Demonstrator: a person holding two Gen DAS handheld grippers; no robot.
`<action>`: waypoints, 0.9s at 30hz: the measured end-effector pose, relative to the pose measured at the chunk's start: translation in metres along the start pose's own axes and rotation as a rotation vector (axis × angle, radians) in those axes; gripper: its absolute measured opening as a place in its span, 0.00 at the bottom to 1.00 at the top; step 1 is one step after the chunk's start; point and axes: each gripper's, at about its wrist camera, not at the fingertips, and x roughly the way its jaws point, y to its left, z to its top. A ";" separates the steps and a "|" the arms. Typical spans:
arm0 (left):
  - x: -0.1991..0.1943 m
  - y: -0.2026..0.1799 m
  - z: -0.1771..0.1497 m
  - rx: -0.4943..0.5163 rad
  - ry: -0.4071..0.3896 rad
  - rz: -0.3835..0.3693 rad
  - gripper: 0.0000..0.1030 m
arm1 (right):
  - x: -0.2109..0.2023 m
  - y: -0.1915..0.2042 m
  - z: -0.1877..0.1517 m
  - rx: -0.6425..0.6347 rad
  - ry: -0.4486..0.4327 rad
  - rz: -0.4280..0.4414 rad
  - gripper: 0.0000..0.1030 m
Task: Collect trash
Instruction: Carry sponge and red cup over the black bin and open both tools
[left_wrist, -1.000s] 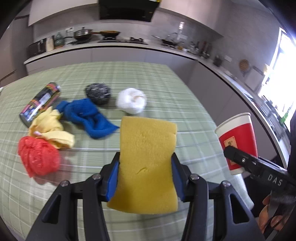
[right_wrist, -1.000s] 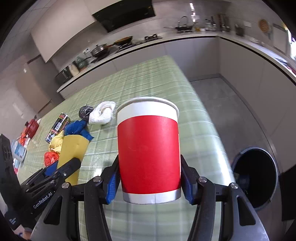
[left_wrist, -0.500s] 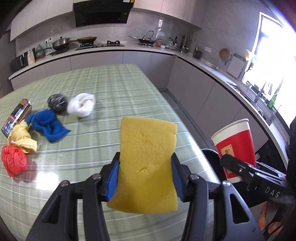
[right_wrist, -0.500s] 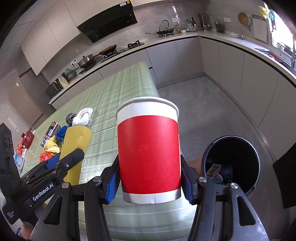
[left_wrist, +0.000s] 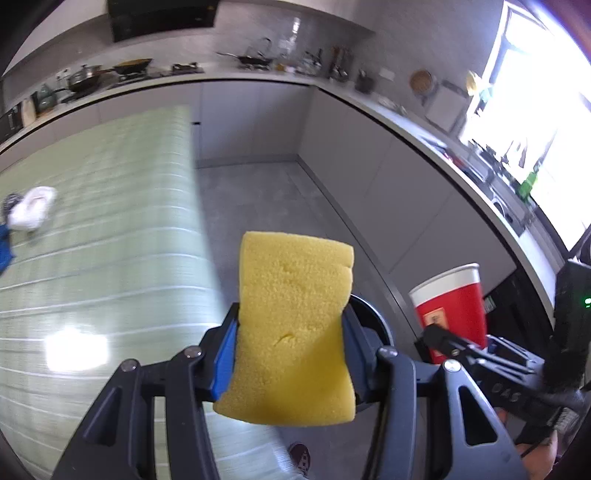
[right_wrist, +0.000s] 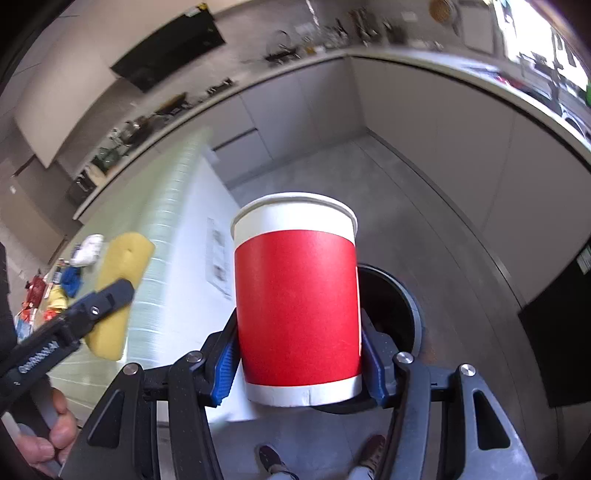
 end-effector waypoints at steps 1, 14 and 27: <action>0.007 -0.008 0.000 0.006 0.012 -0.003 0.50 | 0.004 -0.007 -0.001 0.007 0.010 -0.002 0.57; 0.108 -0.037 -0.027 -0.046 0.191 0.003 0.50 | 0.104 -0.074 -0.005 -0.011 0.200 -0.015 0.57; 0.152 -0.044 -0.029 -0.078 0.282 0.125 0.80 | 0.151 -0.090 -0.007 -0.111 0.268 -0.056 0.71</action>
